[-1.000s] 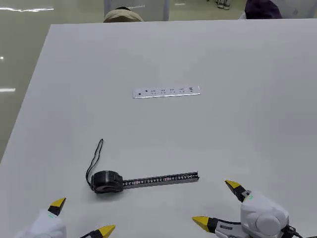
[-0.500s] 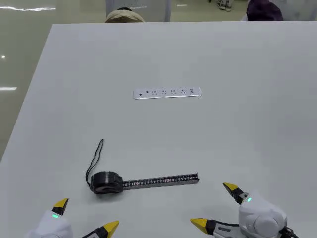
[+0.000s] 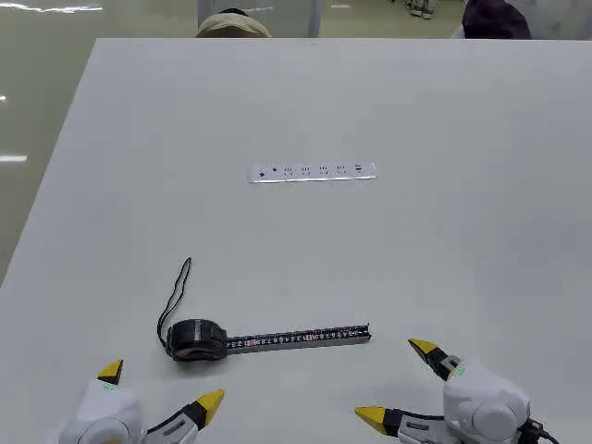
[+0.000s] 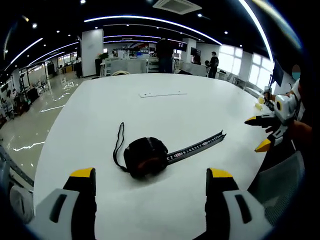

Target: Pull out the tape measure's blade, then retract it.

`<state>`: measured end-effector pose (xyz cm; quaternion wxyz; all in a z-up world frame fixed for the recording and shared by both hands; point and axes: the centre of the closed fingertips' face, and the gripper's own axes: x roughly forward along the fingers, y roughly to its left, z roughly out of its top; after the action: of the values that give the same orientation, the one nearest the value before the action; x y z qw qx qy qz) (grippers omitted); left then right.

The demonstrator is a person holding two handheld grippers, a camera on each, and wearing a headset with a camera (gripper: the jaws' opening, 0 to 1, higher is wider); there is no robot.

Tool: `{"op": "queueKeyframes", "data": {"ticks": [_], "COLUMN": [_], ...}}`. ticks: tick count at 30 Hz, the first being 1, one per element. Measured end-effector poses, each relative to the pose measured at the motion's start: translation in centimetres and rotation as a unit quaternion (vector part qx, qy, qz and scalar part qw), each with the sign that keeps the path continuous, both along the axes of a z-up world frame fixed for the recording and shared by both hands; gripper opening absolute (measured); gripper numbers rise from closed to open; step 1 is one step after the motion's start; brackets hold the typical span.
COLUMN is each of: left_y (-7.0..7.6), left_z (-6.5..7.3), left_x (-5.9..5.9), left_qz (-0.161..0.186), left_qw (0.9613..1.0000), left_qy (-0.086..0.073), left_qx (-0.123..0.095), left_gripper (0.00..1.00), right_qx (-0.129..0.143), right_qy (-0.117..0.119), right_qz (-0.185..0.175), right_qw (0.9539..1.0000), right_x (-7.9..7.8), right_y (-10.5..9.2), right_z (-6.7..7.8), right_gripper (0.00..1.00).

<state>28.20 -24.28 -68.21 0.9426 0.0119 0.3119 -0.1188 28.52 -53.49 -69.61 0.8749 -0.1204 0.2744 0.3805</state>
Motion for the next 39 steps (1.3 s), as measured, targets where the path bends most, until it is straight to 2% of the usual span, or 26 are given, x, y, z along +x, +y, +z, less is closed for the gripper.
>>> {"op": "queueKeyframes", "data": {"ticks": [3, 6, 12, 20, 33, 39], "left_y": [-0.1, -0.5, -1.0, -0.6, -0.5, -0.9], "left_z": [-0.1, -0.1, -0.7, -1.1, -1.8, -2.2], "left_x": [0.3, 0.6, 1.0, 1.7, 2.6, 2.9], "left_qz": [0.01, 0.023, 0.038, 0.063, 0.087, 0.09], "left_qw": [0.9999, 0.9996, 0.9991, 0.9978, 0.9959, 0.9957], "left_qy": [-0.004, -0.01, -0.007, -0.004, 0.004, 0.006], "left_qx": [-0.003, -0.015, -0.017, -0.018, -0.025, -0.021], "left_gripper": [0.92, 0.92, 0.93, 0.94, 0.92, 0.91], "right_qx": [-0.001, -0.002, -0.012, -0.033, -0.059, -0.071], "right_qy": [-0.002, -0.003, -0.004, 0.001, 0.0, -0.003], "right_qz": [0.012, 0.021, 0.045, 0.084, 0.146, 0.181], "right_qw": [0.9999, 0.9998, 0.9989, 0.996, 0.9875, 0.9809], "right_x": [0.2, 0.5, 1.0, 1.9, 4.0, 4.8], "right_y": [0.1, -0.1, -0.4, -0.7, -0.8, -0.8], "right_z": [-0.1, -0.3, -0.8, -1.8, -3.0, -3.7], "right_gripper": [0.81, 0.79, 0.71, 0.6, 0.45, 0.41]}}
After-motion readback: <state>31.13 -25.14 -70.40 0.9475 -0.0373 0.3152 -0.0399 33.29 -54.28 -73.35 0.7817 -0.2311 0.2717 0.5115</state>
